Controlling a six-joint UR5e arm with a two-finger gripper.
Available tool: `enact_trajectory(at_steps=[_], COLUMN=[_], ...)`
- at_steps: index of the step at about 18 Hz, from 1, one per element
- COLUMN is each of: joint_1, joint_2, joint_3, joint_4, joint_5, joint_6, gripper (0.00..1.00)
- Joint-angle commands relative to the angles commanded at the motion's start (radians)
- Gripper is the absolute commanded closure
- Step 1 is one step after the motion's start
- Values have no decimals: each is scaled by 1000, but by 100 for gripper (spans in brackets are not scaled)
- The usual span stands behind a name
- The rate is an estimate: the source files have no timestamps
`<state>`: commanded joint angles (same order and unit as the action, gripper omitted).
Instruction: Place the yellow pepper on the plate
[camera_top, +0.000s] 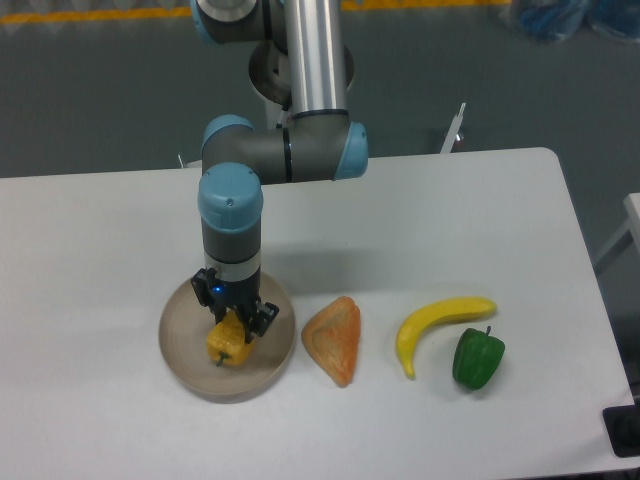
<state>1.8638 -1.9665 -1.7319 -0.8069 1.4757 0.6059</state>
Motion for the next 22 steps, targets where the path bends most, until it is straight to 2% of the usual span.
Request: enact_trajectory(at_steps=[3, 4, 7, 9, 16, 22], joint_1=[0, 0, 0, 0, 15, 138], joint_2=[0, 0, 0, 2, 38, 106], joint_3=[2, 2, 8, 8, 24, 32], joint_4=[0, 0, 0, 0, 0, -5], joint_5=[-2, -2, -2, -3, -17, -5], joint_6=[2, 2, 2, 0, 2, 11], gripper=[48, 44, 7, 0, 0, 0])
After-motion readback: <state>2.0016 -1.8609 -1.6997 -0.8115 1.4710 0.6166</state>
